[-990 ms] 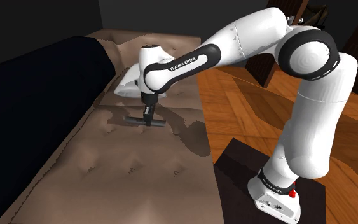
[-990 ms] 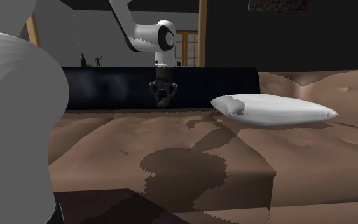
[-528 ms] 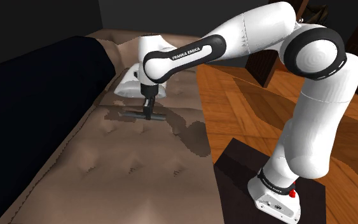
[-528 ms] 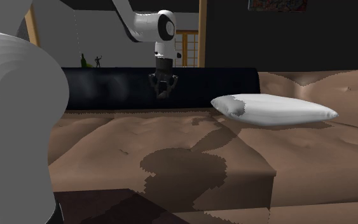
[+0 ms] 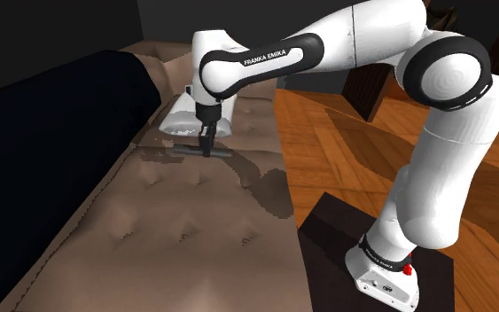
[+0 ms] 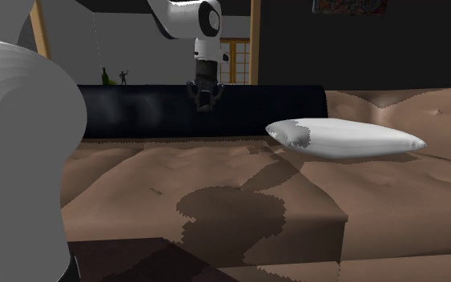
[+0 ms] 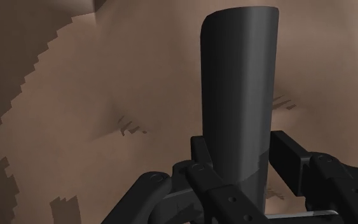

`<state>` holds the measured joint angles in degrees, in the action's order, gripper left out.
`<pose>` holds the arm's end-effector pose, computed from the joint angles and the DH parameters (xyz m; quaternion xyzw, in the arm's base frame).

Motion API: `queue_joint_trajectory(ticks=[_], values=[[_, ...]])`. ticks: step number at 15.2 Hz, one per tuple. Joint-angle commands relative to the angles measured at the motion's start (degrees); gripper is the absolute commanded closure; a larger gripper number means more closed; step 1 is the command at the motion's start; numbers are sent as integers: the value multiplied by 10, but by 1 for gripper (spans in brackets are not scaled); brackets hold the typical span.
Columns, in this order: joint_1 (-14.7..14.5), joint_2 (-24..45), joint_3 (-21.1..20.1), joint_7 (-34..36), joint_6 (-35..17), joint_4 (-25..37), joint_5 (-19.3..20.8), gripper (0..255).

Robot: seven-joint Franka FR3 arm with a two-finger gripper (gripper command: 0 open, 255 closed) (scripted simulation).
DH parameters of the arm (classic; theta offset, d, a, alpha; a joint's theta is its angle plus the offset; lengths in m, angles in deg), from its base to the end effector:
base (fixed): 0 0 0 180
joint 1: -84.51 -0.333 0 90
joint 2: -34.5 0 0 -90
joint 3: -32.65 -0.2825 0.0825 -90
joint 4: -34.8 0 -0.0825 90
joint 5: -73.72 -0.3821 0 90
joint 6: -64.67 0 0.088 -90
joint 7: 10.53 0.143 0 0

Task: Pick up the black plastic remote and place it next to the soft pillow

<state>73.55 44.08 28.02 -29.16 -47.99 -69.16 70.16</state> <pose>0.5742 0.1652 0.3771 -0.9588 -0.2819 0.0065 0.0355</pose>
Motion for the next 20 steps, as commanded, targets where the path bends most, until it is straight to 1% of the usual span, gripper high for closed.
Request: queue_joint_trajectory(ticks=[1, 6, 11, 16, 20], values=[[0, -2, 0, 1, 10, 8, 0, 255], [35, 33, 24, -58, 29, 58, -1, 255], [71, 81, 46, -114, 54, 127, -4, 255], [108, 145, 62, -166, 89, 222, -9, 255], [139, 210, 72, -203, 128, 325, -14, 255]])
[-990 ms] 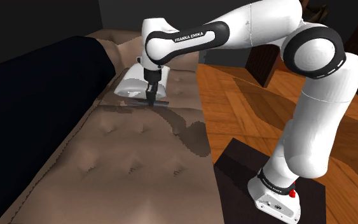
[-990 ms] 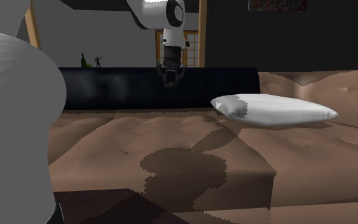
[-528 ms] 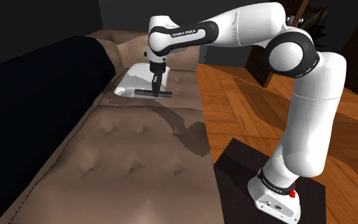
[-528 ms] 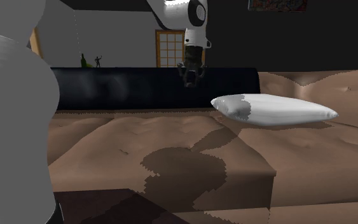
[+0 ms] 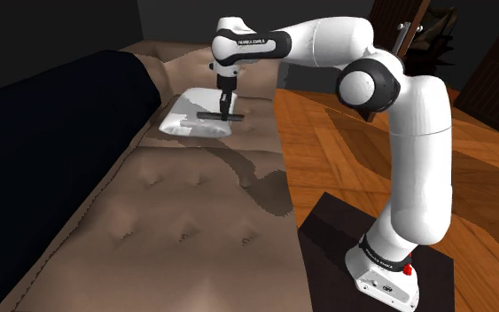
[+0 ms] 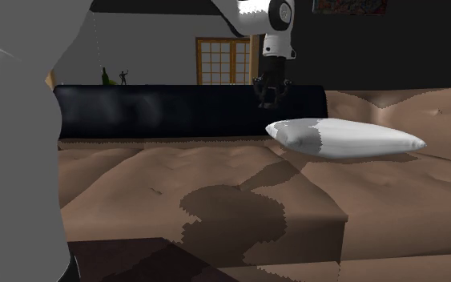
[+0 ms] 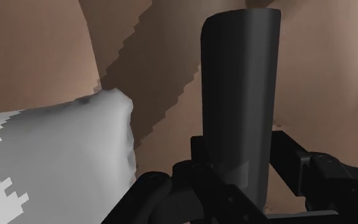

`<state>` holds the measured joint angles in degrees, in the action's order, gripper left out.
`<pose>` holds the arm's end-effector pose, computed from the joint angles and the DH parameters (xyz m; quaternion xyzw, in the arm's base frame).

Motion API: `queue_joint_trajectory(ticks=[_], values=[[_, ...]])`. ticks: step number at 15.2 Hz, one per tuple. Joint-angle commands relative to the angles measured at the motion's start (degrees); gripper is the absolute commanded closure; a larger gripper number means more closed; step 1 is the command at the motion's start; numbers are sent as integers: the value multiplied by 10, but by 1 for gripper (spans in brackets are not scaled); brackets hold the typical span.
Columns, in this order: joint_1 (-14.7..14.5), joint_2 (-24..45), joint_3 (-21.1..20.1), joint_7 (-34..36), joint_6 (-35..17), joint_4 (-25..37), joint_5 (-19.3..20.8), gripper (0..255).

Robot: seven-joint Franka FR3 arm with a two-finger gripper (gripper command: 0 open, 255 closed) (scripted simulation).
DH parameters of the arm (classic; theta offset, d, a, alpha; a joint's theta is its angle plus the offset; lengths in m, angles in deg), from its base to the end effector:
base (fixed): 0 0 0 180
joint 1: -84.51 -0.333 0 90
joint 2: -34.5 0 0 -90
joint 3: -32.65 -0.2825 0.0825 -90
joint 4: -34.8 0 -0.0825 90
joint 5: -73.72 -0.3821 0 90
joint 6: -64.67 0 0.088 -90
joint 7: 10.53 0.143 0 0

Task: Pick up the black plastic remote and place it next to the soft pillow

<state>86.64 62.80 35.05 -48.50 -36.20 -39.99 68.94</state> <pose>0.6789 -0.0389 0.3906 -0.9589 -0.2814 0.0067 0.0357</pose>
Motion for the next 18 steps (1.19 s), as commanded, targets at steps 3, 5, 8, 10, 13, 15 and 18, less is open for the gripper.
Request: queue_joint_trajectory(ticks=[3, 5, 8, 10, 13, 15, 18], values=[[33, 87, 7, -34, 52, 137, -5, 255], [51, 144, 9, -48, 92, 233, -8, 255], [59, 173, 9, -55, 98, 267, -9, 255], [58, 167, 10, -56, 78, 241, -9, 255], [57, 161, 10, -58, 51, 208, -9, 255], [56, 159, 10, -59, 34, 189, -9, 255], [56, 158, 10, -61, 10, 164, -10, 255]])
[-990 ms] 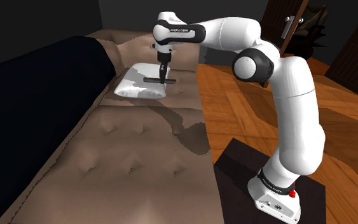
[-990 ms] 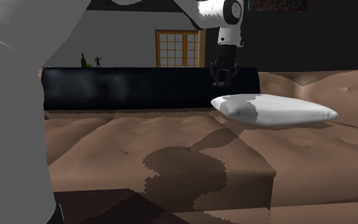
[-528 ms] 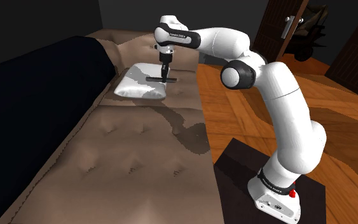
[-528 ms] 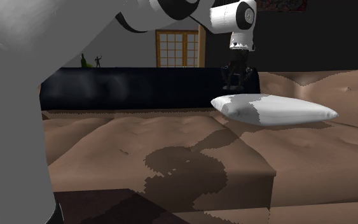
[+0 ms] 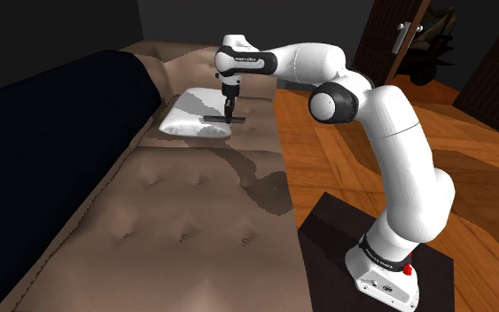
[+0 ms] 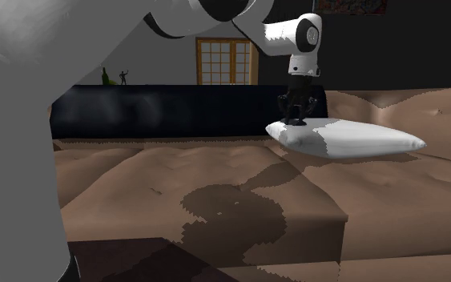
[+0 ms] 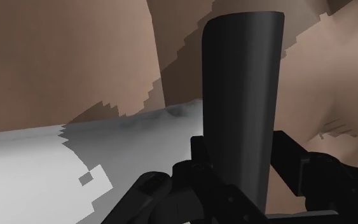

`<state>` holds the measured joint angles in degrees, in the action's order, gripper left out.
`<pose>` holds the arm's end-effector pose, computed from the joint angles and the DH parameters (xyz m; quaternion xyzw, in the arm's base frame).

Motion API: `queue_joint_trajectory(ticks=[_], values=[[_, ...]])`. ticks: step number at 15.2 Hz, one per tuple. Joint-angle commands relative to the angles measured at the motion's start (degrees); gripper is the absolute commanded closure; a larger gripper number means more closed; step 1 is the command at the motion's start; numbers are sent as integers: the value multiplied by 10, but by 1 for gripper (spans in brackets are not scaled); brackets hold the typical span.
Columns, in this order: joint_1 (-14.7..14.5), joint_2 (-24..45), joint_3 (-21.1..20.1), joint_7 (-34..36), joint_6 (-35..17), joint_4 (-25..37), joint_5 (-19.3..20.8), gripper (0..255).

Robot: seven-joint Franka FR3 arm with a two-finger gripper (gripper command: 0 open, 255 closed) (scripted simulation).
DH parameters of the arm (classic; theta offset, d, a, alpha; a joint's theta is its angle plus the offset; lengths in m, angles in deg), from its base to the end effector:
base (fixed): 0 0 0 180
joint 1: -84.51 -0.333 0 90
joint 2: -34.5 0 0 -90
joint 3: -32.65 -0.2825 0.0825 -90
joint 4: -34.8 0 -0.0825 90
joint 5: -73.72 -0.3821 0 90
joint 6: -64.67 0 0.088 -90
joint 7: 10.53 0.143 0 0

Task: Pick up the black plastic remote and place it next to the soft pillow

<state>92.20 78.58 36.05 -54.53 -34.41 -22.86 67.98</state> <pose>0.7190 -0.1155 0.3354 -0.9587 -0.2820 0.0071 0.0358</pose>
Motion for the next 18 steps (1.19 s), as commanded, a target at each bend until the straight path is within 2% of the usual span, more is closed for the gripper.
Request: queue_joint_trajectory(ticks=[1, 18], values=[[0, 0, 0, -1, -15, -14, 0, 255], [-3, 31, -1, -9, -125, -94, -4, 255]])
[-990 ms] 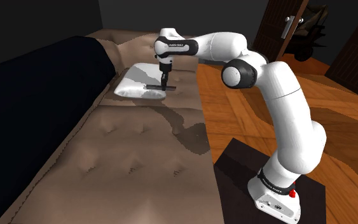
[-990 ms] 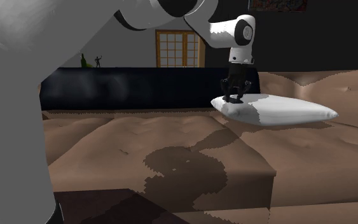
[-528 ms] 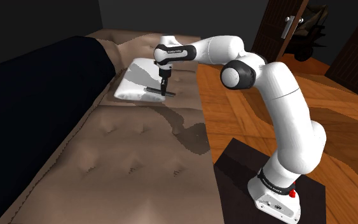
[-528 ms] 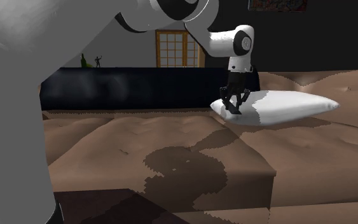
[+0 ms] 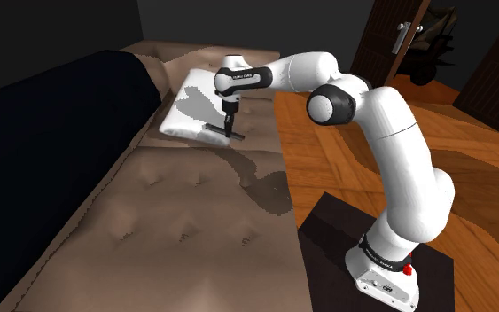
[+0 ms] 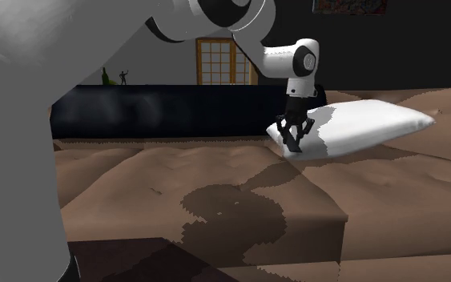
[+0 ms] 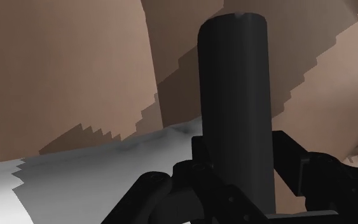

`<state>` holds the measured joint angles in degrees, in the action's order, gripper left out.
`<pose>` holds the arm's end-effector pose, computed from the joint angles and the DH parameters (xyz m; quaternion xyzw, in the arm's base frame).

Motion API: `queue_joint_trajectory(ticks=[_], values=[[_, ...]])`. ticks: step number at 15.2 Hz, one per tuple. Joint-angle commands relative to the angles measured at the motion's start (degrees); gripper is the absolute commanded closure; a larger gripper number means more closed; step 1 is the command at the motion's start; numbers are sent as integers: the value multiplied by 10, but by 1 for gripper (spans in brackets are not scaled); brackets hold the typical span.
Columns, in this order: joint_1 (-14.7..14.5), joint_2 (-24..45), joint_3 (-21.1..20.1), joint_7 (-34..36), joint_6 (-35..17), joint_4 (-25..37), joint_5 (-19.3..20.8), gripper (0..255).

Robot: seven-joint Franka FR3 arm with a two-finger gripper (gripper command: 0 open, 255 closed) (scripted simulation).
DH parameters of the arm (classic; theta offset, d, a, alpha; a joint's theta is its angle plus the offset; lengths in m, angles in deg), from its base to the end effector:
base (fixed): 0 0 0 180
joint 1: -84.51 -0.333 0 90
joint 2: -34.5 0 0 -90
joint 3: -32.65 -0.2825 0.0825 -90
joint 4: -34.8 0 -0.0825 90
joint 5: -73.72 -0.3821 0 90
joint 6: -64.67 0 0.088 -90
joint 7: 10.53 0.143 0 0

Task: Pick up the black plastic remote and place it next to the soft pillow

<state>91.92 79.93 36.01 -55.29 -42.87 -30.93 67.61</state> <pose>0.7153 -0.1142 0.2640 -0.9582 -0.2829 0.0138 0.0402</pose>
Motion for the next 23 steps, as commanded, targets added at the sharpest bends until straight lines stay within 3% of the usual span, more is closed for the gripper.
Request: queue_joint_trajectory(ticks=[1, 6, 14, 15, 17, 19, 20, 23], values=[[0, 20, 0, -2, -45, -16, -1, 255], [-1, 39, 0, -5, -74, -26, -4, 255], [-2, 39, 3, -6, -74, -26, -6, 255], [-6, -1, 3, -7, -97, -89, -5, 0], [-7, 28, 2, -4, -94, -57, -5, 0], [-1, 31, 3, -14, -103, -64, -6, 0], [-3, 39, 3, -6, -74, -26, -7, 0], [-1, 19, 5, -4, -30, -2, -4, 0]])
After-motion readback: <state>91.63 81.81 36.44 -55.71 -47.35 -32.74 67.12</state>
